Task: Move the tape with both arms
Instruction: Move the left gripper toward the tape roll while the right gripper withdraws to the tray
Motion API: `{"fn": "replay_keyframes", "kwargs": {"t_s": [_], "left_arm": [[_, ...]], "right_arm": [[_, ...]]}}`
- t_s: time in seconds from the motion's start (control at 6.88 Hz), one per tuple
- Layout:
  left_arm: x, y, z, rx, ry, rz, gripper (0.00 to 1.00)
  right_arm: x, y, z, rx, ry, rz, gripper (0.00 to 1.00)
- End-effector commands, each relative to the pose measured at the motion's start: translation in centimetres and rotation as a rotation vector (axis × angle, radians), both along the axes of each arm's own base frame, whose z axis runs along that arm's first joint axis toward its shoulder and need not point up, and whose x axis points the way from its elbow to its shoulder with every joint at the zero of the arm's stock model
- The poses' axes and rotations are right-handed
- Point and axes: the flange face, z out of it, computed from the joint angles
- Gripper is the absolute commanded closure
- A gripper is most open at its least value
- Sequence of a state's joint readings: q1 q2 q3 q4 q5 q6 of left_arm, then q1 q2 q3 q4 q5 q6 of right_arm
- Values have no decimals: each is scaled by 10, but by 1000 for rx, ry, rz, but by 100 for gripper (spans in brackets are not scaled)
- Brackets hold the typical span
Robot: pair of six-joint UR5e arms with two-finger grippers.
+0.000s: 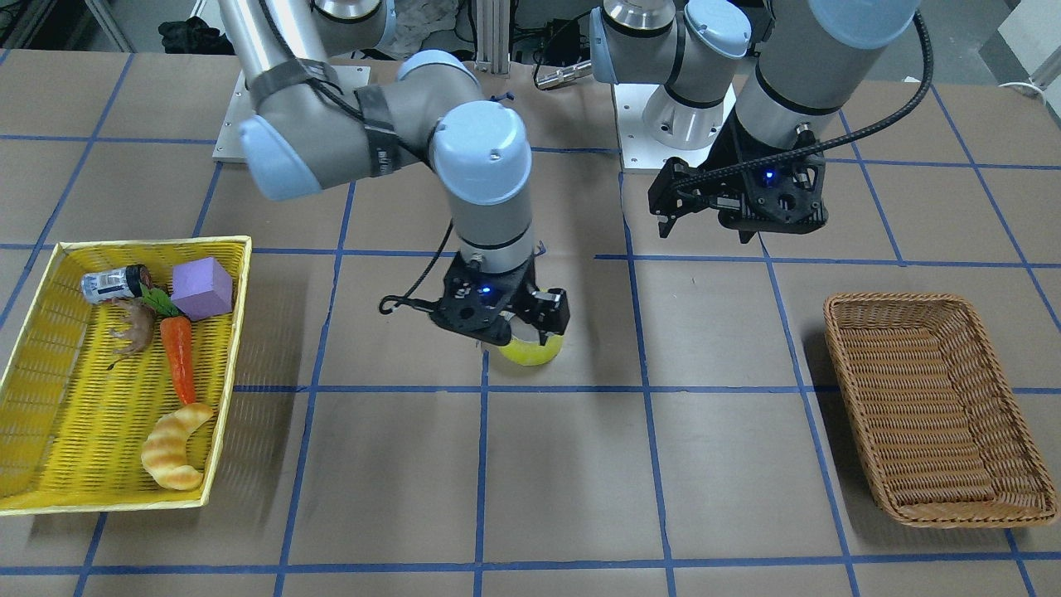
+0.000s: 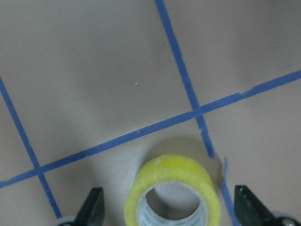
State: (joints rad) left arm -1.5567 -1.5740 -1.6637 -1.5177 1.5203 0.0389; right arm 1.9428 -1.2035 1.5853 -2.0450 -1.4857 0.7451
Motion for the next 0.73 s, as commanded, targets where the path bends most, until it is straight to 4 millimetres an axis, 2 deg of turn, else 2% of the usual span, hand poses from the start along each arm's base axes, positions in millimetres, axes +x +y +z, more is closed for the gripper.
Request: {"fn": "replay_keyframes", "kwargs": {"t_s": [0.0, 0.15, 0.29, 0.44, 0.58], "left_arm": [[-15, 3, -26, 8, 66, 14, 0], [-32, 1, -46, -4, 65, 21, 0], [-52, -3, -66, -40, 65, 10, 0], [-59, -13, -90, -55, 70, 25, 0], [-65, -24, -109, -66, 91, 62, 0]], "right_arm": [[-109, -18, 47, 27, 66, 120, 0], [-158, -21, 58, 88, 98, 155, 0], [-190, -10, 86, 82, 132, 269, 0], [-231, -3, 102, 111, 219, 341, 0], [-245, 0, 108, 108, 217, 326, 0]]}}
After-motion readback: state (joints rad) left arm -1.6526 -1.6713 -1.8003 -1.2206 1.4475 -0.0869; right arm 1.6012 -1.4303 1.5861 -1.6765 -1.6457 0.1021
